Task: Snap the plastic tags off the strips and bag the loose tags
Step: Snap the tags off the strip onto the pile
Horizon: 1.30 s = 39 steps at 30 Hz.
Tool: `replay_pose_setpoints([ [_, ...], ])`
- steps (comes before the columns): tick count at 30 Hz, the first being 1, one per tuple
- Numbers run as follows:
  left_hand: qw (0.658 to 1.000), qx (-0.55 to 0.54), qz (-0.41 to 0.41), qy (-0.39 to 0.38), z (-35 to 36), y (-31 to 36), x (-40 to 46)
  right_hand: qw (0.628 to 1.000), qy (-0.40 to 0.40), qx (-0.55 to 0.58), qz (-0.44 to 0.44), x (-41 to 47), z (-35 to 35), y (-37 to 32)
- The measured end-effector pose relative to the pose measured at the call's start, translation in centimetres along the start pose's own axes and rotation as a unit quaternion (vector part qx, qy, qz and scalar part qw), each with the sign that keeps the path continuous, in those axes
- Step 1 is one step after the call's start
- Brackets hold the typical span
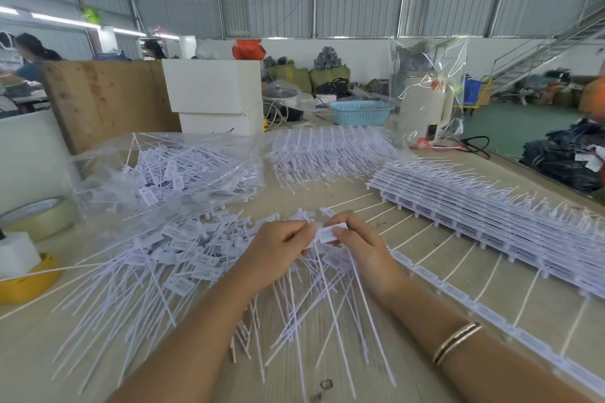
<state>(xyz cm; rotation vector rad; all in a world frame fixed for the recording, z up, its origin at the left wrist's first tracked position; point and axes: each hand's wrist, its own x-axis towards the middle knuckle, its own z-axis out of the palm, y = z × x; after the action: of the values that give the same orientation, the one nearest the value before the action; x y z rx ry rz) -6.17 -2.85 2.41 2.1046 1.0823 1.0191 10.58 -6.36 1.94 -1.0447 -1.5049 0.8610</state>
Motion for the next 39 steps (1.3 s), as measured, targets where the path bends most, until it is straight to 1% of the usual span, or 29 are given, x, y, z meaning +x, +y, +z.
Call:
replay_pose_setpoints([
  [1, 1.000, -0.005, 0.004, -0.006, 0.0, 0.0, 0.0, 1.000, -0.020, 0.014, 0.007, 0.0, -0.1, 0.0],
  [4, 1.000, -0.022, -0.002, -0.017, 0.1, 0.0, -0.1, 0.997, -0.069, -0.009, 0.014, -0.1, -0.2, 0.1],
  [7, 0.999, -0.036, -0.013, -0.025, 0.3, 0.1, -0.1, 0.997, -0.072, 0.001, -0.007, -0.2, -0.3, 0.2],
  [9, 0.997, -0.068, -0.027, -0.025, 0.5, 0.4, 0.0, 0.997, -0.064, 0.019, -0.036, -0.2, -0.3, -0.1],
  [11, 0.991, -0.127, -0.042, -0.017, 0.7, 0.8, 0.0, 0.995, -0.043, 0.043, -0.077, -0.3, 0.0, -0.6],
  [14, 0.977, -0.205, -0.061, -0.001, 1.1, 1.2, -0.2, 0.991, -0.001, 0.011, -0.136, -0.3, 0.4, -1.0],
  [16, 0.969, -0.237, -0.069, 0.010, 1.4, 1.4, -0.1, 0.989, 0.024, 0.008, -0.145, -0.2, 0.7, -1.2],
  [18, 0.960, -0.272, -0.072, 0.009, 1.6, 1.8, 0.0, 0.988, 0.036, 0.039, -0.147, -0.3, 0.9, -1.3],
  [23, 0.921, -0.384, -0.056, -0.022, 2.4, 2.8, -0.3, 0.980, 0.006, 0.177, -0.087, -0.3, 0.6, -1.1],
  [27, 0.905, -0.419, -0.069, -0.021, 2.4, 3.0, -0.4, 0.970, -0.014, 0.236, -0.060, -0.3, 0.5, -1.0],
  [28, 0.889, -0.453, -0.071, -0.016, 2.1, 3.2, -0.4, 0.961, -0.012, 0.271, -0.049, -0.2, 0.4, -1.2],
  [29, 0.861, -0.502, -0.075, -0.003, 1.6, 3.1, -0.2, 0.950, -0.008, 0.309, -0.036, 0.0, 0.1, -1.3],
  [30, 0.835, -0.545, -0.077, 0.019, 1.0, 3.1, 0.0, 0.946, 0.002, 0.321, -0.031, 0.2, -0.4, -1.4],
  [31, 0.820, -0.565, -0.077, 0.046, 0.4, 2.8, 0.3, 0.954, 0.011, 0.299, -0.030, 0.3, -0.9, -1.3],
  [33, 0.837, -0.537, -0.079, 0.077, -0.5, 2.2, 0.6, 0.989, 0.023, 0.143, -0.019, 0.2, -1.5, -0.9],
  [34, 0.849, -0.515, -0.084, 0.078, -0.7, 1.9, 0.6, 0.997, 0.025, 0.070, 0.002, 0.2, -1.5, -0.4],
  [36, 0.880, -0.462, -0.084, 0.070, -0.8, 1.6, 0.3, 0.998, 0.017, -0.055, 0.023, 0.2, -1.2, 0.3],
  [38, 0.923, -0.375, -0.074, 0.051, -0.8, 1.5, 0.2, 0.984, 0.044, -0.171, 0.012, 0.6, -0.8, 0.7],
  [39, 0.942, -0.326, -0.071, 0.044, -0.7, 1.4, 0.3, 0.976, 0.059, -0.208, 0.013, 0.9, -0.6, 0.7],
])
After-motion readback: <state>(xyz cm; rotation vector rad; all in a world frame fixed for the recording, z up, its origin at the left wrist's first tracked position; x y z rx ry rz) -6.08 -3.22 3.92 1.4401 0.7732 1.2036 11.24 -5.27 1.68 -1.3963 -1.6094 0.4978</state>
